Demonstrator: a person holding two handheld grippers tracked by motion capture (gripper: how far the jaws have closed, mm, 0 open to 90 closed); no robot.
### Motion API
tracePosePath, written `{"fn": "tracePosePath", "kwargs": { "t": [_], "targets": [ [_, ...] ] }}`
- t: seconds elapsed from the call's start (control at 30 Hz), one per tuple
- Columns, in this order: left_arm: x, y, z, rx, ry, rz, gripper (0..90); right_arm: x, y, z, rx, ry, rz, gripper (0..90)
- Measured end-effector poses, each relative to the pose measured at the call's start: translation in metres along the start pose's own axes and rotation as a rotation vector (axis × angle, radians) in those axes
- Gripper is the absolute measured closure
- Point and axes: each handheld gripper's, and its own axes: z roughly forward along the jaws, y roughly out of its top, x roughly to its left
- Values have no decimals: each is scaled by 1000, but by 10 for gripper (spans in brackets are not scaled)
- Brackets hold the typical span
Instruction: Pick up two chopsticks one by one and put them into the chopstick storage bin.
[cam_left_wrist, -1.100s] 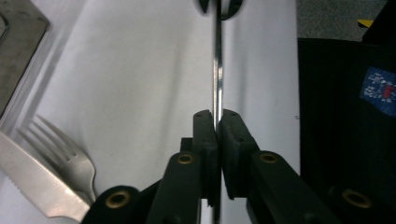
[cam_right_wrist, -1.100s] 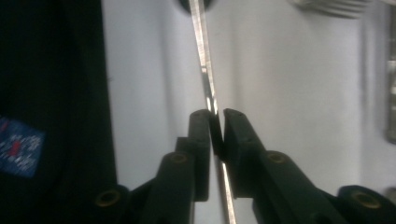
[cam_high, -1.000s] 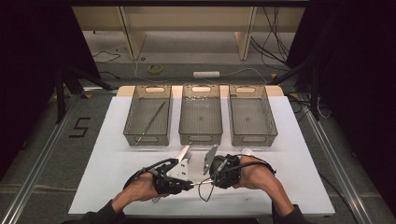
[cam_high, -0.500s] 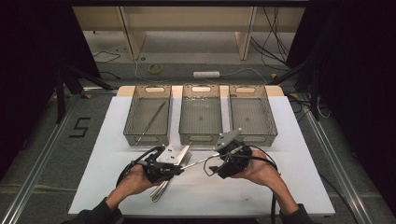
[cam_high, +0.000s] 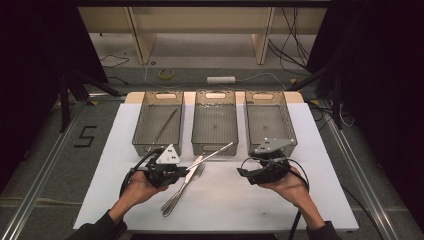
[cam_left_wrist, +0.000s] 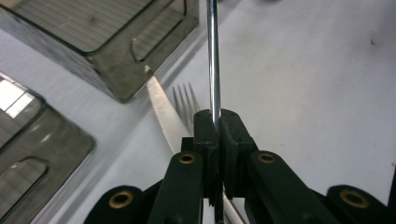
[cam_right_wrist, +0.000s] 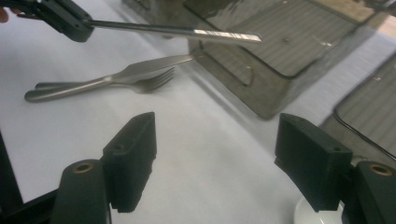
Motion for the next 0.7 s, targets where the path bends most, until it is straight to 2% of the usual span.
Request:
{"fn": "tracePosePath", "kwargs": {
  "t": [0.1,0.27,0.4,0.7],
  "targets": [
    [6,0,-4,-16,12,-29,860,-7,-8,-4,-31,-6,53,285],
    [18,-3,-9,-38,50,-67,860,-13,-20,-9,-71,-35,95,284],
    [28,-5,-11,-56,78,-101,860,-15,-30,-11,-106,-37,142,284],
    [62,0,-21,-105,163,-188,860,-15,-45,-14,-109,-33,169,281]
  ]
}}
